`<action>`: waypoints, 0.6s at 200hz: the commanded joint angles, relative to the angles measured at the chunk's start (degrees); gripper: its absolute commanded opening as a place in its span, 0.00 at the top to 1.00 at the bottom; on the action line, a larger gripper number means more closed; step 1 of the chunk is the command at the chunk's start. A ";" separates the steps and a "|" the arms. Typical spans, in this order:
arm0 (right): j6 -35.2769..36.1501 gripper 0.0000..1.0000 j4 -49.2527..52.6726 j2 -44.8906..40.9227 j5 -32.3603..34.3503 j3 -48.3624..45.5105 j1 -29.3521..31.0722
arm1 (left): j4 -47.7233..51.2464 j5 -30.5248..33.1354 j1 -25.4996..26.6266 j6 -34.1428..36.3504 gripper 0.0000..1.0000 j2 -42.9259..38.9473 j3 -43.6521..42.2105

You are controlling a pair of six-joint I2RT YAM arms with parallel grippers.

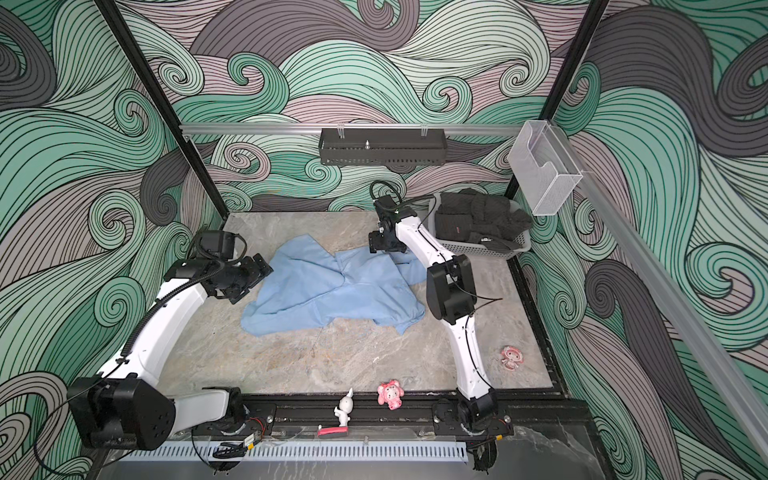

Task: Fold and stack the long sleeve shirts

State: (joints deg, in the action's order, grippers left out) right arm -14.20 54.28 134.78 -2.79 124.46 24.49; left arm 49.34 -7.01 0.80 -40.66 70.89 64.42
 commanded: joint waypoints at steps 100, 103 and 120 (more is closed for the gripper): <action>2.28 1.00 7.99 -17.97 -4.42 5.94 0.39 | 6.25 -5.21 -1.94 -0.09 0.09 -5.48 -6.74; 2.59 1.00 8.01 -18.98 -4.42 5.52 0.40 | 6.14 -5.51 -1.95 -0.43 0.08 -5.38 -7.24; 4.22 0.99 7.74 -25.08 -4.08 0.63 0.69 | 5.42 -7.88 -2.03 -2.14 0.07 -4.22 -9.92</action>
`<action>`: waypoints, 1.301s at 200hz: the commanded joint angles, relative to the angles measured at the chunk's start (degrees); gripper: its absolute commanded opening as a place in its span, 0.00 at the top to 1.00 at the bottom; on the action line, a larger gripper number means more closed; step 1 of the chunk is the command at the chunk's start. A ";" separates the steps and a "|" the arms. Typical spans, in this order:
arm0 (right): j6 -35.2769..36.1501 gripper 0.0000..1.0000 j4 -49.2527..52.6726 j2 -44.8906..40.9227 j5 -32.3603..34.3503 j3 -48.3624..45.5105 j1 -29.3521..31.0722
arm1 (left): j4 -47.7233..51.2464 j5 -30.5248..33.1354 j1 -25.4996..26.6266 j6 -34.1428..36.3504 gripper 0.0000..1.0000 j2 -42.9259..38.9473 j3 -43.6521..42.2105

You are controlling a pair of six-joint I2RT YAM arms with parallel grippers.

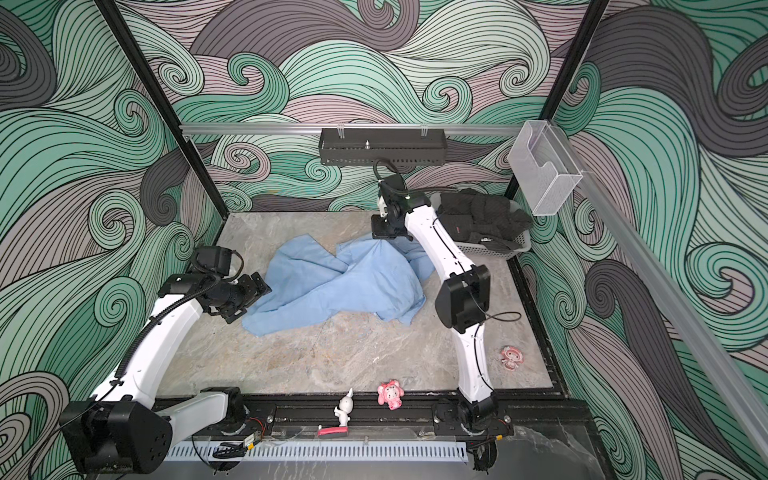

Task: Fold and stack the long sleeve shirts

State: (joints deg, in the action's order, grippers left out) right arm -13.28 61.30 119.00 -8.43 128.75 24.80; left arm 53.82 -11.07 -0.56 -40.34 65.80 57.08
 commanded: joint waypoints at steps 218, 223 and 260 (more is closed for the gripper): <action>1.37 1.00 -18.14 -58.47 3.68 -68.51 1.39 | -19.93 -2.00 -1.38 -47.91 0.22 -24.11 -32.34; 1.28 1.00 -18.27 -58.68 3.60 -68.74 1.39 | -19.57 -1.85 -1.38 -48.48 0.23 -23.78 -32.60; 1.15 1.00 -18.84 -58.71 3.19 -69.32 1.42 | -23.57 -1.96 -1.38 -53.33 0.28 -22.43 -35.14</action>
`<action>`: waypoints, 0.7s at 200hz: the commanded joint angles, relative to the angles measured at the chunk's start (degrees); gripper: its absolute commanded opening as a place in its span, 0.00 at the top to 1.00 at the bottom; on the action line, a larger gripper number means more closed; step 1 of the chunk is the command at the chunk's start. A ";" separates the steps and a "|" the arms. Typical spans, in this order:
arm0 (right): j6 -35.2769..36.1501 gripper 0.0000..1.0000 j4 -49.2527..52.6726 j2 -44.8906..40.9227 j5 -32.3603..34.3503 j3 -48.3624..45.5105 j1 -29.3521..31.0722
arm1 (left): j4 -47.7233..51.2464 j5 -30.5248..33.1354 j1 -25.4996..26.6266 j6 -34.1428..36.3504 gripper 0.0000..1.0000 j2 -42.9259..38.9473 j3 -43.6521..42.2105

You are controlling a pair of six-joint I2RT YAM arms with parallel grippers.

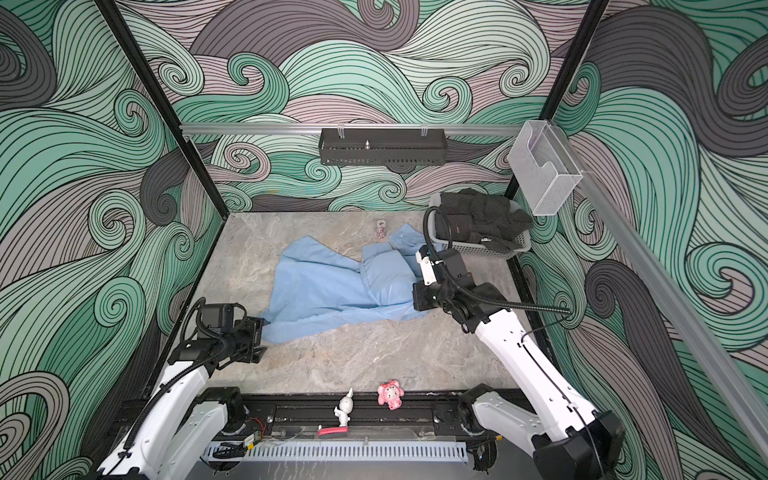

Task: Fold and stack the long sleeve shirts

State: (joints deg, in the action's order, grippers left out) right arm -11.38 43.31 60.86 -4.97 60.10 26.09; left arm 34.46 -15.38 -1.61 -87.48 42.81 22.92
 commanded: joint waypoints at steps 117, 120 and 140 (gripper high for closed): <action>0.13 1.00 -0.91 -0.51 0.22 -1.33 0.08 | -14.52 4.52 -0.33 -7.44 0.54 13.14 -3.33; 0.13 1.00 -0.93 -0.60 0.18 -1.30 0.10 | -14.85 4.48 -0.33 -7.46 0.55 13.30 -3.32; 0.21 1.00 -0.80 -0.77 0.34 -1.29 0.11 | -14.84 5.03 -0.33 -7.25 0.70 13.28 -2.46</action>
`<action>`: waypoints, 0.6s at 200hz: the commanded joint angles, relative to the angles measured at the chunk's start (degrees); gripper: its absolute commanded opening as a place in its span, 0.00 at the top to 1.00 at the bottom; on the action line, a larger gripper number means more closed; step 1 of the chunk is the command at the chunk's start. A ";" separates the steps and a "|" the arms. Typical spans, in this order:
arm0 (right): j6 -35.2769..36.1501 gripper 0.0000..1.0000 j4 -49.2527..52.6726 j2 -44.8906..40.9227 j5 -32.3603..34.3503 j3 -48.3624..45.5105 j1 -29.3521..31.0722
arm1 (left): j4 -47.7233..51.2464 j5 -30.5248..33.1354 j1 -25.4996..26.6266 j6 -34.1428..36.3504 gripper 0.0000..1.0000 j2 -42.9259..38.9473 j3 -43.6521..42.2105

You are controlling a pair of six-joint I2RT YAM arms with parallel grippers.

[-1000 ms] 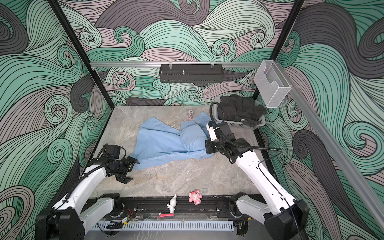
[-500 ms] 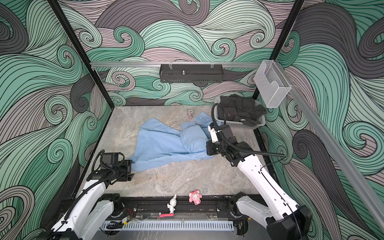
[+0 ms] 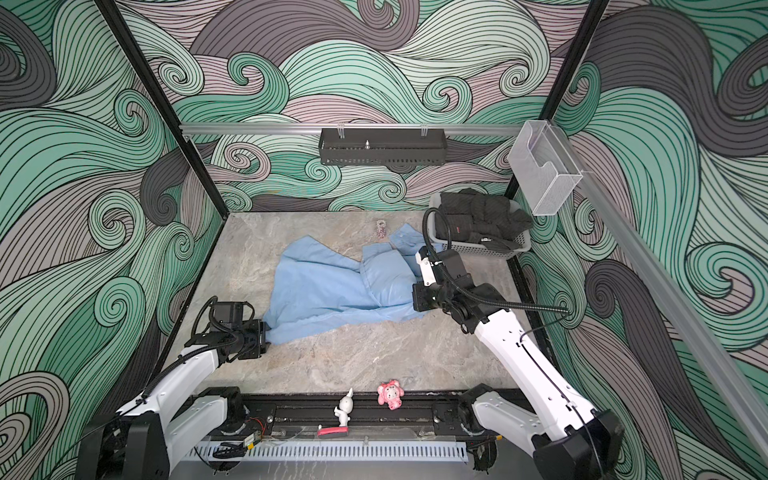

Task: Fold and stack the long sleeve shirts

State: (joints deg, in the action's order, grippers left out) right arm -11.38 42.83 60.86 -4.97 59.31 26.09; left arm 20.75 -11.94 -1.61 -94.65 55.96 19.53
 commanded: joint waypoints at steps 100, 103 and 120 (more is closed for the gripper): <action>6.54 1.00 -1.47 5.46 5.19 16.49 -8.22 | 15.77 12.73 -0.50 34.61 1.00 6.60 39.29; 6.78 1.00 -1.59 6.09 5.43 17.89 -8.44 | 15.86 12.39 -0.56 36.08 1.00 7.49 41.33; 8.46 1.00 -3.07 10.30 6.19 26.87 -9.51 | 17.15 10.81 -0.66 42.07 1.00 13.19 52.65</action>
State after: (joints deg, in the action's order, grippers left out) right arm -6.50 43.24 67.22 -1.85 76.05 18.13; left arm 32.93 -2.66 -1.67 -67.35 63.31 59.51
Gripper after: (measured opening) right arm 0.046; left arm 0.047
